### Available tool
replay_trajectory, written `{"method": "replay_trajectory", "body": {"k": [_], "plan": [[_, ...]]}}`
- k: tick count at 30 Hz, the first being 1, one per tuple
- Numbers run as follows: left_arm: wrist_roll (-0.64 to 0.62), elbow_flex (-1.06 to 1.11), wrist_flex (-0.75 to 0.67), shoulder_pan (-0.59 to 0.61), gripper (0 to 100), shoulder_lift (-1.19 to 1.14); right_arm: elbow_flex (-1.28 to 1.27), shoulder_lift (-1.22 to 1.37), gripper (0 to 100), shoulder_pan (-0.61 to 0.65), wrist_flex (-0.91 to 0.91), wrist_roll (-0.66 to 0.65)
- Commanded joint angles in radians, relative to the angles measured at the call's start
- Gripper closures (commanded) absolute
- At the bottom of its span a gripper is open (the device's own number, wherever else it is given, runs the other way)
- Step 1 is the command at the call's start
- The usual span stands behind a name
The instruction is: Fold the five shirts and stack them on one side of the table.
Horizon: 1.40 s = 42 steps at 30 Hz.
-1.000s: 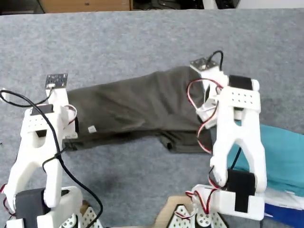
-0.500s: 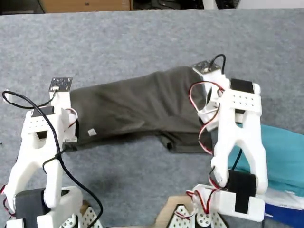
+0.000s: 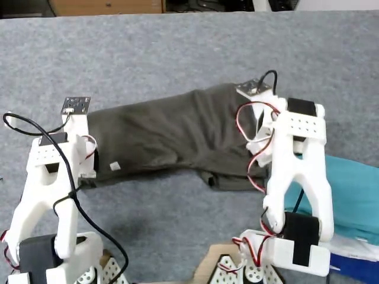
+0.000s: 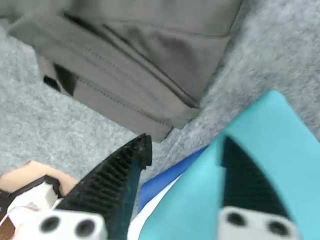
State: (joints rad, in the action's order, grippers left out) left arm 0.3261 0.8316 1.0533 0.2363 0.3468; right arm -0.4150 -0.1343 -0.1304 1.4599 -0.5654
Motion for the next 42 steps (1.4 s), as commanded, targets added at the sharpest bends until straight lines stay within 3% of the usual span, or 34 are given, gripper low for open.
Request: {"method": "replay_trajectory", "body": {"k": [1,6,11,14,16,20,25,31,36,42], "plan": [[-0.002,-0.052,0.087,0.002,85,0.031,0.061,-0.054,66.1,0.025,0.048,-0.008],[-0.003,-0.169,0.269,0.006,70,0.031,0.162,-0.054,72.6,0.059,0.092,-0.002],[-0.003,-0.307,0.351,0.006,70,0.031,0.325,-0.054,77.2,0.085,0.181,0.032],[-0.003,-0.382,0.351,0.028,72,0.031,0.429,-0.051,90.6,0.108,0.23,0.094],[-0.005,-0.446,0.351,0.052,80,0.031,0.484,-0.047,99.6,0.131,0.245,0.104],[-0.003,-0.54,0.351,0.112,99,0.031,0.549,-0.047,96.8,0.174,0.249,0.135],[-0.003,-0.552,0.351,0.167,97,0.031,0.556,-0.045,96.8,0.213,0.199,0.201],[-0.003,-0.548,0.354,0.18,98,0.031,0.562,0.03,96.8,0.262,-0.011,0.327],[0.0,-0.546,0.356,0.212,98,0.031,0.564,0.101,96.8,0.38,-0.137,0.402],[0.003,-0.548,0.351,0.31,98,0.031,0.598,0.117,96.8,0.519,-0.189,0.399]]}}
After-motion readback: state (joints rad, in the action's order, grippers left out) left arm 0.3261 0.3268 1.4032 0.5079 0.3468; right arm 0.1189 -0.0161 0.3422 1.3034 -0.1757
